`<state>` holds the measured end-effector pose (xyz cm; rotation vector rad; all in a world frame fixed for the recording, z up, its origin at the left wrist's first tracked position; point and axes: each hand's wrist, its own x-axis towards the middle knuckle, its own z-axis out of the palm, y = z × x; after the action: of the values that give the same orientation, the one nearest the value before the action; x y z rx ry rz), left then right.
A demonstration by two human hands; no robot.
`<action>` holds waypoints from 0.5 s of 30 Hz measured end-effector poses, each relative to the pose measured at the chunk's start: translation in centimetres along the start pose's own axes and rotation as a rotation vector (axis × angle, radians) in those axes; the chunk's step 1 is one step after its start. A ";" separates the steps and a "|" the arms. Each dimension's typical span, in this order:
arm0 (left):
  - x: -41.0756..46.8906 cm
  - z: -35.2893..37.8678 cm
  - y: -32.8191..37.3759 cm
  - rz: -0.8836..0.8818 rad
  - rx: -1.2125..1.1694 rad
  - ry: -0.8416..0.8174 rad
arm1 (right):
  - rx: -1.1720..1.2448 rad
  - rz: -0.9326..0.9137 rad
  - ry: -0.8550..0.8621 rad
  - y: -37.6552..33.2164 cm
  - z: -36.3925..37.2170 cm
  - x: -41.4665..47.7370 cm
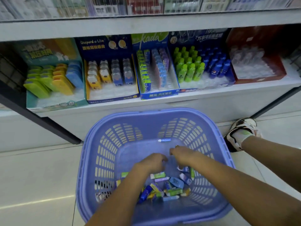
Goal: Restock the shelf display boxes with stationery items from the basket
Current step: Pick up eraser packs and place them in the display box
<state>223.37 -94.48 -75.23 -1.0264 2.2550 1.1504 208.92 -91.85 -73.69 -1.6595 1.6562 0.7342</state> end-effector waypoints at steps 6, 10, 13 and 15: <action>1.7 3.8 -3.0 -0.018 0.213 -0.250 | -0.199 -0.123 -0.086 2.0 4.9 1.9; 2.2 4.2 -3.8 0.004 0.223 -0.192 | -0.240 -0.174 -0.159 1.8 5.5 2.0; 2.6 4.5 -4.1 0.018 0.220 -0.187 | -0.240 -0.201 -0.173 1.1 5.7 2.1; 2.7 4.6 -4.3 0.015 0.194 -0.182 | -0.241 -0.202 -0.108 0.9 5.9 2.3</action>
<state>225.07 -93.56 -81.80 -0.7970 2.1830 0.9660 208.51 -88.63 -79.23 -1.8859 1.3434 0.9316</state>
